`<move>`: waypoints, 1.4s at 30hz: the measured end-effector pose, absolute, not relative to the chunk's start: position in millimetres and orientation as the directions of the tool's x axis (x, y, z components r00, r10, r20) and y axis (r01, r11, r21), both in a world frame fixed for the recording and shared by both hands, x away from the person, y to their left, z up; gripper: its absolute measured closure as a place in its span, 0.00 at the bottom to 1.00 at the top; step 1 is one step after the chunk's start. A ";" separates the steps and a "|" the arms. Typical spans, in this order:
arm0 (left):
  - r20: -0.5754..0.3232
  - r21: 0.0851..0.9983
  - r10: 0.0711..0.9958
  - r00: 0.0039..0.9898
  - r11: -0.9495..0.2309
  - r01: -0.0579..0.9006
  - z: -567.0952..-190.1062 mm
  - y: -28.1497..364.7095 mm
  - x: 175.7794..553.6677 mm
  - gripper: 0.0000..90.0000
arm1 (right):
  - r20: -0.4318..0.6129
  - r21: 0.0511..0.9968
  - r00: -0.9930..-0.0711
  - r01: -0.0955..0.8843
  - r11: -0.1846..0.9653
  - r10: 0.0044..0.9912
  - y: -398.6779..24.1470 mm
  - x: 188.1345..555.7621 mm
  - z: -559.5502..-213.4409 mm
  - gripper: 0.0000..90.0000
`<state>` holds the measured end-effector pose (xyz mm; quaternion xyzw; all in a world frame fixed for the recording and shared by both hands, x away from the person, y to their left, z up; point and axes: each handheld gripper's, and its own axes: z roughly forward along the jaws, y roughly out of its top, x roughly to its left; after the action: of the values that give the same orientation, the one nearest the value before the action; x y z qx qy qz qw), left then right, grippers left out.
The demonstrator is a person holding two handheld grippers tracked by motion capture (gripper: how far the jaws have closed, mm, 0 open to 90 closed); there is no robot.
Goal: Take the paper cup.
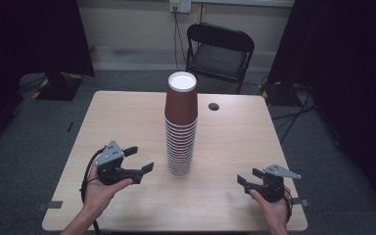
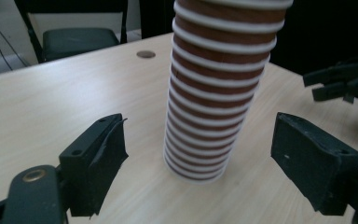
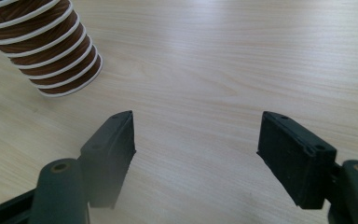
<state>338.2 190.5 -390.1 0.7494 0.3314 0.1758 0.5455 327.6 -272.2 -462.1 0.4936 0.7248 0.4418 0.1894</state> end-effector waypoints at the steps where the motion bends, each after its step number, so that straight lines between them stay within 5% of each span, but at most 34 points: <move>1: -0.100 0.941 0.671 0.735 -0.176 0.289 -383.8 187.8 341.4 0.20 | 0.166 0.826 -0.442 0.551 0.121 0.882 -271.6 328.3 -462.2 0.29; 11: -0.032 0.960 0.624 0.780 -0.198 0.198 -345.8 169.7 347.2 0.23 | 0.175 0.819 -0.459 0.559 0.130 0.871 -267.4 329.5 -463.9 0.27; 42: -0.033 0.988 0.572 0.820 -0.106 0.114 -249.9 148.2 374.2 0.18 | 0.168 0.813 -0.457 0.565 0.140 0.873 -267.2 330.5 -465.9 0.27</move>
<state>374.2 148.2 -249.9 0.7206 0.2378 0.1831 0.6250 330.5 -267.2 -465.9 0.4900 0.7340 0.4357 0.1767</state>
